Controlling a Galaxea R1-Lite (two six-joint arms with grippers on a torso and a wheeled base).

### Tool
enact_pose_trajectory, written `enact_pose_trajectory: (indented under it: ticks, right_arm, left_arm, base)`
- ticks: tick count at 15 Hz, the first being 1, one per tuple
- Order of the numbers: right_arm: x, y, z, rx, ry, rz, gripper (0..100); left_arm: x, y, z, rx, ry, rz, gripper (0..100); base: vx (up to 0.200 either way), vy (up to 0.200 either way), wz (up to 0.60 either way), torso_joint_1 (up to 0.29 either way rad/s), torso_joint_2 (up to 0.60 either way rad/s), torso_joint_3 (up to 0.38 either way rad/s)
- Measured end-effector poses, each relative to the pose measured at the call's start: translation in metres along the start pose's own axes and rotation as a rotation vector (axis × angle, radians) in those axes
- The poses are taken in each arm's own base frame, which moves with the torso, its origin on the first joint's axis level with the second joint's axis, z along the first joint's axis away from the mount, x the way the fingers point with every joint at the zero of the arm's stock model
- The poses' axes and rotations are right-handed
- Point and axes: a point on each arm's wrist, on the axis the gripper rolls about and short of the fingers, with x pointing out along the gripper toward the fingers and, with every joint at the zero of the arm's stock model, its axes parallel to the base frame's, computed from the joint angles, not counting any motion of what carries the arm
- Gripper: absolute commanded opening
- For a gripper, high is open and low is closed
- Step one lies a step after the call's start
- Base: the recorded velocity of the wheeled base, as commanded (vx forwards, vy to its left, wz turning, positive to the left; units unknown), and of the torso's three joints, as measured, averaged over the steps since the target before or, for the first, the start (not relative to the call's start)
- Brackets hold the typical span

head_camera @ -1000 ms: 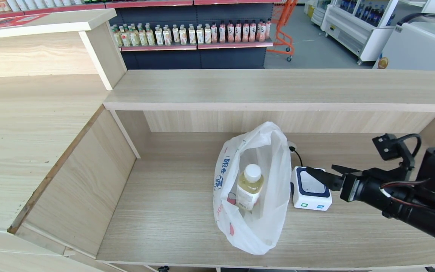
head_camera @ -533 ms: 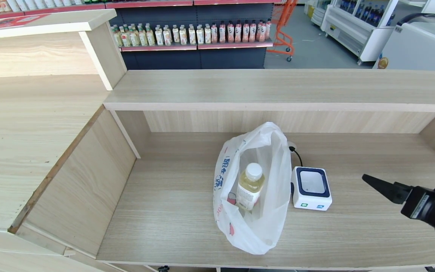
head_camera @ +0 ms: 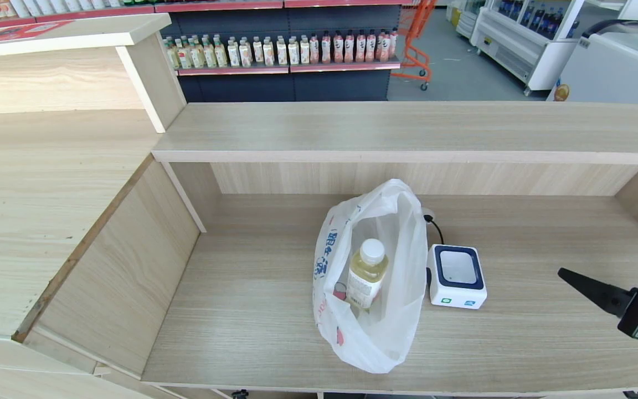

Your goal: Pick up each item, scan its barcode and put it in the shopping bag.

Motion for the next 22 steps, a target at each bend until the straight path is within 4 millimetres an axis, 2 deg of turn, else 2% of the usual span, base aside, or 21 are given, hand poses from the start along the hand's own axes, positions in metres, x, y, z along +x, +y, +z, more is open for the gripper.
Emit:
enact_pose_trajectory:
  ticks: [7,10,20,22]
  right_arm:
    - [-0.002,-0.003,0.000,0.015,-0.002,-0.024,100]
    - [-0.004,-0.003,-0.002,0.015,0.004,-0.028,100]
    - [0.007,-0.012,0.003,0.024,-0.003,-0.134,100]
    - [0.008,-0.014,-0.002,0.036,0.059,-0.153,100]
  left_arm:
    - [0.000,0.000,0.000,0.000,0.000,0.000,100]
    - [0.000,0.000,0.000,-0.001,0.000,0.000,100]
    - [0.000,0.000,0.000,0.003,0.000,-0.001,100]
    - [0.000,0.000,0.000,0.003,0.000,0.000,100]
  base:
    - [-0.200,0.000,0.00,0.000,0.00,0.001]
    - [0.000,0.000,0.00,0.000,0.00,0.000]
    - [0.000,-0.200,0.00,0.005,0.00,0.003]
    - [0.000,-0.200,0.00,0.002,0.00,0.002]
